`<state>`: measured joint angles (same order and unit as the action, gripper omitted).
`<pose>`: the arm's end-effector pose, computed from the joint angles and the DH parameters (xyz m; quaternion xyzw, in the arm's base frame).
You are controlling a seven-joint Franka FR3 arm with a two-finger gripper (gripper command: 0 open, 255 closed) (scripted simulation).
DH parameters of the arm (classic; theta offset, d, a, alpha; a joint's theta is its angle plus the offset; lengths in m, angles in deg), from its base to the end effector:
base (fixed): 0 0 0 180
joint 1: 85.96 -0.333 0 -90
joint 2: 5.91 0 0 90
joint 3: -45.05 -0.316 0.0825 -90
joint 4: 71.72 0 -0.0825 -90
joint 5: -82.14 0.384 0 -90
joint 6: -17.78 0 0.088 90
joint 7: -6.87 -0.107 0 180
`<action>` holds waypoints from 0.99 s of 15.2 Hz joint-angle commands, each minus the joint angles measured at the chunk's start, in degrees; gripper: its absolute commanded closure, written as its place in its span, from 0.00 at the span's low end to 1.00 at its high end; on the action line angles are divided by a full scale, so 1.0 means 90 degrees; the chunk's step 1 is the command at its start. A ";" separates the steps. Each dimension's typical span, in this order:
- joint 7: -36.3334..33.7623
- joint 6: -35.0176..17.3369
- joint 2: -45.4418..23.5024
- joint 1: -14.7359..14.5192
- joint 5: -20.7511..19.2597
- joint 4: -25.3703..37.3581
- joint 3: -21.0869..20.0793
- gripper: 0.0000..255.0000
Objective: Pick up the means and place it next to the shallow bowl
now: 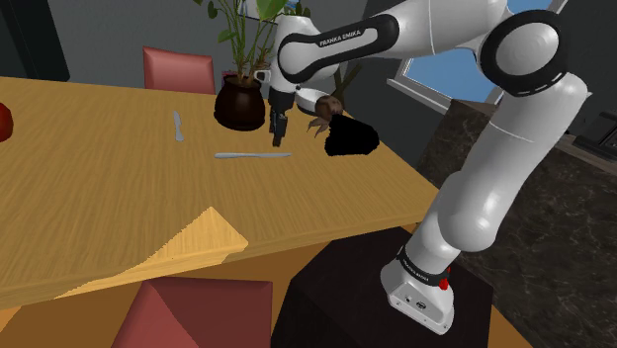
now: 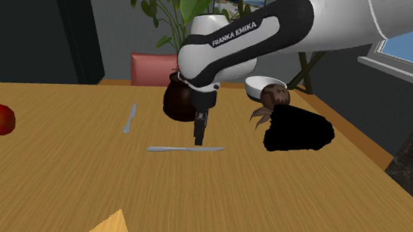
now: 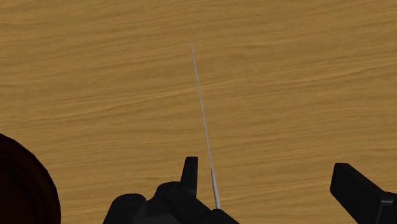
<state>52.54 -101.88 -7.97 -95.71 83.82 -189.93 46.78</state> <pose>0.5483 0.0788 0.4156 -0.8954 -0.4450 0.0011 0.0132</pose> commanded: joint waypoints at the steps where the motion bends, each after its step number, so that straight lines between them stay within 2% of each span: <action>1: 0.0357 -0.0173 -0.0441 -0.0020 0.0049 0.0367 -0.0032 0.00; 5: 0.0885 -0.0408 -0.1238 -0.0104 0.0111 0.1112 -0.0194 0.00; 15: 0.0897 -0.0969 -0.1560 -0.0113 0.0125 0.0875 -0.0208 0.00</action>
<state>60.55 -110.36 -21.77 -96.76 84.93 -182.09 44.89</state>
